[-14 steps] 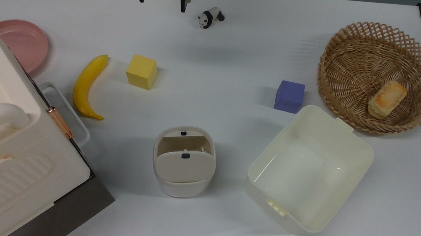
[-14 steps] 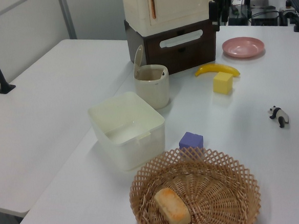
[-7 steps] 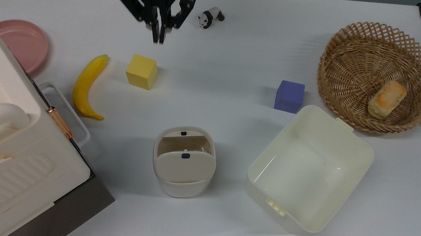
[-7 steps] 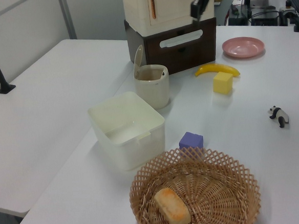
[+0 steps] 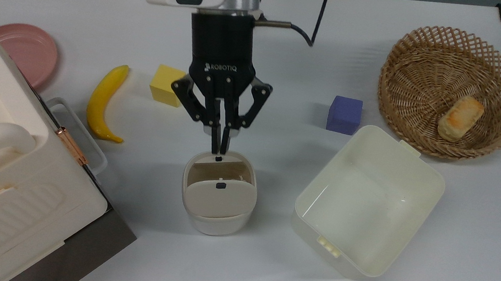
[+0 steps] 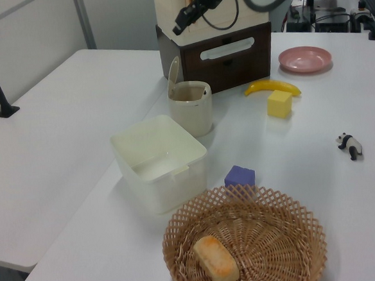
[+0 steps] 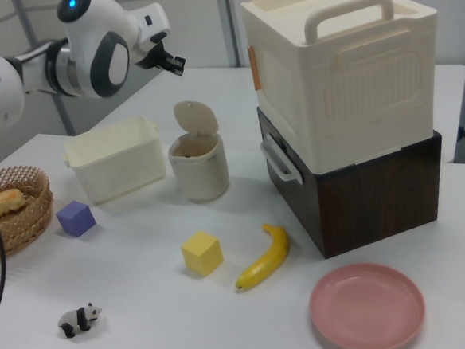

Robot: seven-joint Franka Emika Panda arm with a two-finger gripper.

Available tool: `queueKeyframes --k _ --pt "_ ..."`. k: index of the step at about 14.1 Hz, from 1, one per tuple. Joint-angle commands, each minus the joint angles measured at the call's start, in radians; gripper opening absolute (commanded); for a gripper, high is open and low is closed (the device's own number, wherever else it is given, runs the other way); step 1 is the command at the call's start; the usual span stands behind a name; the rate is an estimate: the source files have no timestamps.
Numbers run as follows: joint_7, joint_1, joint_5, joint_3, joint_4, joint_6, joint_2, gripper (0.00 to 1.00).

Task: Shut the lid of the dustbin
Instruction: 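Lower the gripper over the dustbin behind the raised lid, then push the raised lid down onto the dustbin rim with the gripper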

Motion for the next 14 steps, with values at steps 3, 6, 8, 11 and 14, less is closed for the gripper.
queueKeyframes --k 3,6,8,11,14 --pt "0.021 0.081 0.006 -0.094 0.059 0.135 0.116 0.11" --pt "0.021 0.080 -0.041 -0.094 0.029 0.129 0.121 0.11" --pt "0.018 0.080 -0.043 -0.092 -0.005 0.110 0.119 0.11" --pt "0.007 0.075 -0.043 -0.092 -0.024 -0.001 0.119 0.12" --pt "-0.060 0.068 -0.030 -0.090 -0.024 -0.182 0.093 0.12"
